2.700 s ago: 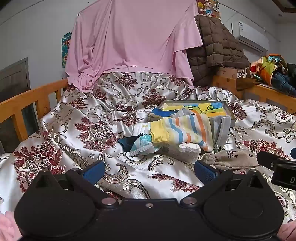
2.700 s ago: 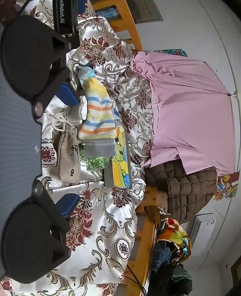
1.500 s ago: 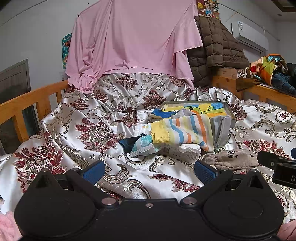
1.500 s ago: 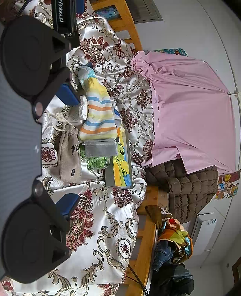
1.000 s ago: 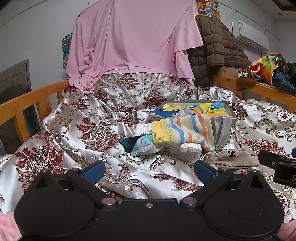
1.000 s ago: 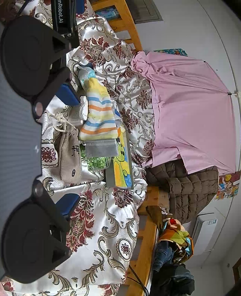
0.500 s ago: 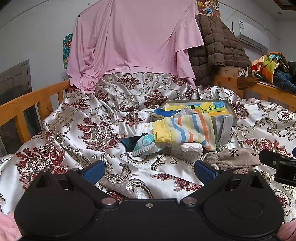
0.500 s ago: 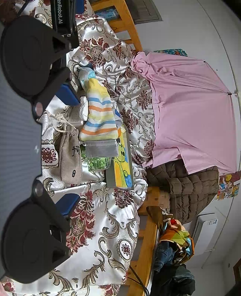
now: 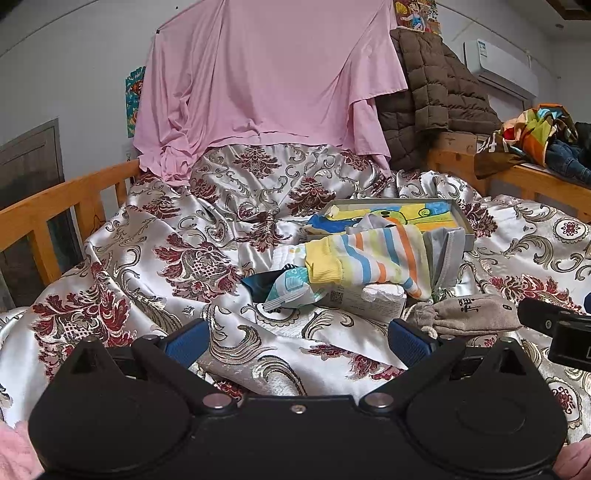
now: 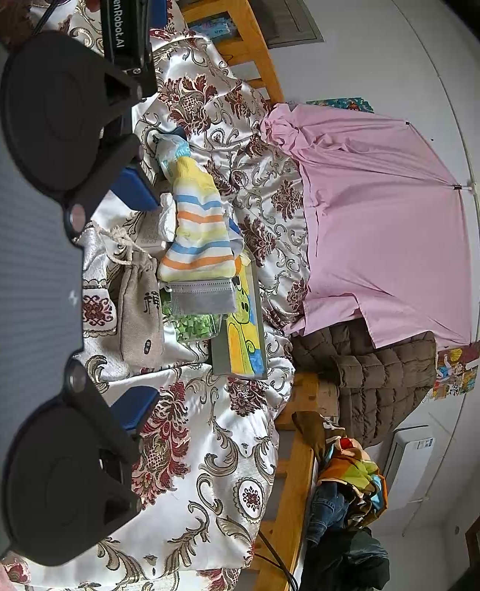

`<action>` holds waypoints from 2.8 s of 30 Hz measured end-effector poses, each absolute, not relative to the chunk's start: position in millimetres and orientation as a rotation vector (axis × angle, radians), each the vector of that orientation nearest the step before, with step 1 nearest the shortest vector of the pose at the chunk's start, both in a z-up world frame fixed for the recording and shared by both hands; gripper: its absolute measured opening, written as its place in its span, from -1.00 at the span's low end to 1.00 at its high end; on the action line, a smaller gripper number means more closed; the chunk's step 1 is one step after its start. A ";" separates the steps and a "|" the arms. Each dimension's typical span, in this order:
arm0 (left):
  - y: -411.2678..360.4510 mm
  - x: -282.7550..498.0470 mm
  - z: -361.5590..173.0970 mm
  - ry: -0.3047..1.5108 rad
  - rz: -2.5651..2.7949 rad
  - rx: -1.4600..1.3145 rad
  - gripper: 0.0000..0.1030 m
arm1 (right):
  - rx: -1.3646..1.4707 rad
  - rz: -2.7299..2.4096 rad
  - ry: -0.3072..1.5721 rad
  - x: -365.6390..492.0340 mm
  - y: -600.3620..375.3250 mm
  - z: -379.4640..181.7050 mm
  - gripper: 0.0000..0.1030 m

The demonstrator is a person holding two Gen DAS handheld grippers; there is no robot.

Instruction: Organize soft objects

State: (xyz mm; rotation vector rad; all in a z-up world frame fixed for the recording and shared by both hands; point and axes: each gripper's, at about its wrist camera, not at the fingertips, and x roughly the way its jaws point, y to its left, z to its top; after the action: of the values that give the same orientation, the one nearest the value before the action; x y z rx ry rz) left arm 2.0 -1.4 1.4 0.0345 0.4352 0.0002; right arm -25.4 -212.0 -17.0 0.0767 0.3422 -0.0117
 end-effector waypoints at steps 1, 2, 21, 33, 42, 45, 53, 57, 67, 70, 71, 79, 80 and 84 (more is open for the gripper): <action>-1.5 1.9 1.4 0.436 0.000 0.035 0.99 | 0.077 -0.011 0.343 -25.3 -212.2 -16.8 1.00; 4.3 0.1 3.9 0.436 0.000 0.036 0.99 | 0.077 -0.011 0.343 -25.3 -212.1 -16.8 1.00; 11.7 -1.8 3.9 0.440 -0.003 0.036 0.99 | 0.077 -0.010 0.345 -25.7 -210.7 -18.7 1.00; 8.6 1.9 -6.9 0.447 0.000 0.040 0.99 | 0.080 -0.009 0.345 -25.0 -212.4 -18.5 1.00; 11.0 7.1 -7.5 0.459 0.014 0.034 0.99 | 0.108 -0.016 0.363 -22.1 -205.2 -21.5 1.00; 11.3 18.5 -6.0 0.474 0.007 0.018 0.98 | 0.124 0.008 0.399 -11.4 -213.2 -20.6 1.00; 6.8 63.2 3.0 0.465 -0.112 0.054 0.99 | -0.016 0.079 0.465 25.2 -221.0 -20.5 1.00; -8.3 95.4 9.5 0.467 -0.181 0.106 0.99 | -0.076 0.091 0.482 48.5 -230.8 -20.5 1.00; -64.4 153.8 11.8 0.434 -0.436 0.341 0.98 | -0.188 0.205 0.559 96.9 -237.5 -37.9 1.00; -83.0 169.4 11.1 0.419 -0.519 0.405 0.98 | -0.199 0.242 0.580 112.0 -243.1 -43.1 0.99; -88.2 174.6 10.7 0.416 -0.542 0.416 0.98 | -0.202 0.252 0.585 116.2 -245.1 -44.5 0.99; -121.2 214.8 1.8 0.407 -0.689 0.481 0.98 | -0.186 0.299 0.621 141.0 -263.8 -60.7 0.99; -124.9 219.5 0.2 0.414 -0.715 0.488 0.98 | -0.173 0.306 0.628 143.1 -266.2 -63.0 0.99; -144.1 231.6 -7.0 0.426 -0.843 0.604 0.93 | -0.186 0.337 0.632 145.2 -266.2 -68.0 0.84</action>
State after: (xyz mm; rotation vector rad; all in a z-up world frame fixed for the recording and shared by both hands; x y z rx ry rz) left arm 231.6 -144.1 -7.0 0.6045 0.4259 -0.8427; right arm 145.2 -266.2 -68.0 -0.1864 0.6317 0.3371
